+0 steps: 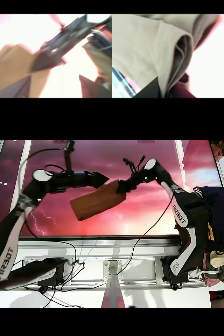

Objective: Fold the clothes and pants, and hang the long-sleeved shirts on hangers.

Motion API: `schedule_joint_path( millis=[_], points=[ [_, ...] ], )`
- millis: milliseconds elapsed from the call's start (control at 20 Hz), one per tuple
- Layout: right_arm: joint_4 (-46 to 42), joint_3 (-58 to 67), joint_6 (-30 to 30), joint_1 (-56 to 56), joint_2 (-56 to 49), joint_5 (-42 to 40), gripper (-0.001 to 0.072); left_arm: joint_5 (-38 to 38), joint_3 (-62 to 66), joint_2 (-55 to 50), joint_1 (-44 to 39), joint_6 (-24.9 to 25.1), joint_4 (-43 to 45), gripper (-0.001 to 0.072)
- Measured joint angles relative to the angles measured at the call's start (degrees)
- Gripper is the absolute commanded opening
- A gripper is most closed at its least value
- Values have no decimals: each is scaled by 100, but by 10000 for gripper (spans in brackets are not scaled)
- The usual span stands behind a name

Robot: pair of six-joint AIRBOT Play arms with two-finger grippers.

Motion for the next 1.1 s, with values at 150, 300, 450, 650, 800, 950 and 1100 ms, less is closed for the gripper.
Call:
schedule_joint_path(
  millis=[150, 300, 450, 650, 800, 950, 1100],
  points=[
    [-610, 643, 348, -411, 621, 273, 15, -74, 0, 632, 522, -297, 1073, 14],
    [-1377, 1078, 730, -1086, 1473, 518, 15, -144, 2, 1381, 1123, -597, 2168, 14],
    [-2262, 1255, 1130, -1961, 2387, 756, 14, -181, 2, 2044, 1622, -756, 3187, 15],
    [-3397, 1335, 2179, -3425, 3434, 1379, 15, -201, 2, 2618, 1993, -839, 4050, 15],
    [-3884, 1351, 3331, -4634, 3982, 1888, 15, -203, 2, 2780, 2092, -863, 4301, 15],
    [-4083, 1355, 3993, -5576, 4269, 2413, 15, -201, 2, 2837, 2127, -876, 4404, 15],
    [-4203, 1355, 4586, -6255, 4439, 2796, 326, -197, 2, 2859, 2142, -881, 4457, 15]
  ],
)
